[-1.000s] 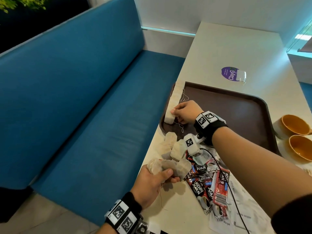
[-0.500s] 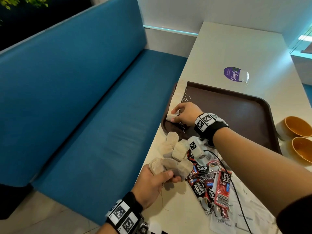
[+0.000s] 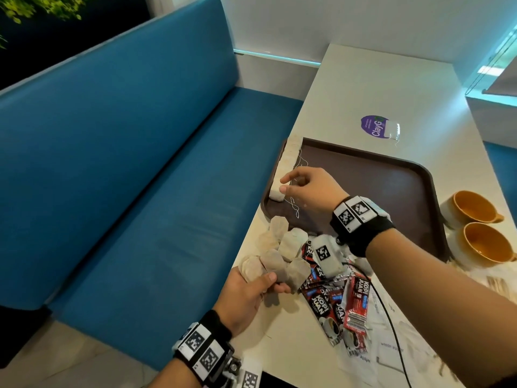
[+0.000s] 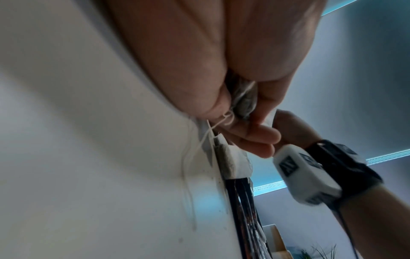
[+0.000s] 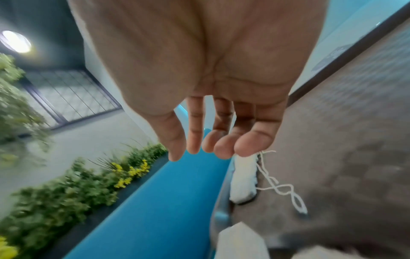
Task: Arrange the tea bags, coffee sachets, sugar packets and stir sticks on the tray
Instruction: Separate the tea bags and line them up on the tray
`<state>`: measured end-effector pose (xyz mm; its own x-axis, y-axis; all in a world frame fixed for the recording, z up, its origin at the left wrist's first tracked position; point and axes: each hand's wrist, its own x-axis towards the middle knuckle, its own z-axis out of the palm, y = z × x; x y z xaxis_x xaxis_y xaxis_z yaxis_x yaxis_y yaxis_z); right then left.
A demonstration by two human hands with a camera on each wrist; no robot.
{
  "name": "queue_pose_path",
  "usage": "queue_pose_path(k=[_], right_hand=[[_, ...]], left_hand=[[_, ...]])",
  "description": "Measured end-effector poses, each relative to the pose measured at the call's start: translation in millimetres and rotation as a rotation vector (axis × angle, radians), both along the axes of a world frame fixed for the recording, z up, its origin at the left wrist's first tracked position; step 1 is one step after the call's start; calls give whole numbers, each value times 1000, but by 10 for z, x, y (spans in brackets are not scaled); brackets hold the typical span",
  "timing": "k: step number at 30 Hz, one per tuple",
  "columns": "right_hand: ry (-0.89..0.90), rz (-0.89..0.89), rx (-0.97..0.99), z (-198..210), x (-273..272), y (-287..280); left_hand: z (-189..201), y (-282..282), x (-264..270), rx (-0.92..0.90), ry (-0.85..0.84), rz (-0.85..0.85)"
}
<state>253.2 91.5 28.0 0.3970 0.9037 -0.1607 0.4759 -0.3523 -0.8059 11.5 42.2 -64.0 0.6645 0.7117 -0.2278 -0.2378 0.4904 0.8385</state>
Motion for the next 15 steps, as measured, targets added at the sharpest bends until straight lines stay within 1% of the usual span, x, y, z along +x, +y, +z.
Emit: queue_pose_path(k=[2,3,5,7,9,11,13,15], right_hand=[[113,25,39,149,-186,-305],[138,54,41,203,-281,-461],[137,117,6,228,-437,-730],[135,134,-55,155,-528,-920],[148,86,-103,54,-593,-1045],[217,19,-109,-28,-649,-1147],[267,-11,-111,-85,-686,-1235],[279,-14,-117,-127,-707,-1303]], left_hand=[[-2,-5,1,1,20,10],[10,-12,-2,-5,20,4],[52,-24,7,-34,-2,-6],[72,-37,27,-50,-19,4],[74,-45,42,-52,-36,2],[70,-47,37,-35,-36,-20],[91,-56,21,-20,-3,-50],[128,-57,10,-13,53,-73]])
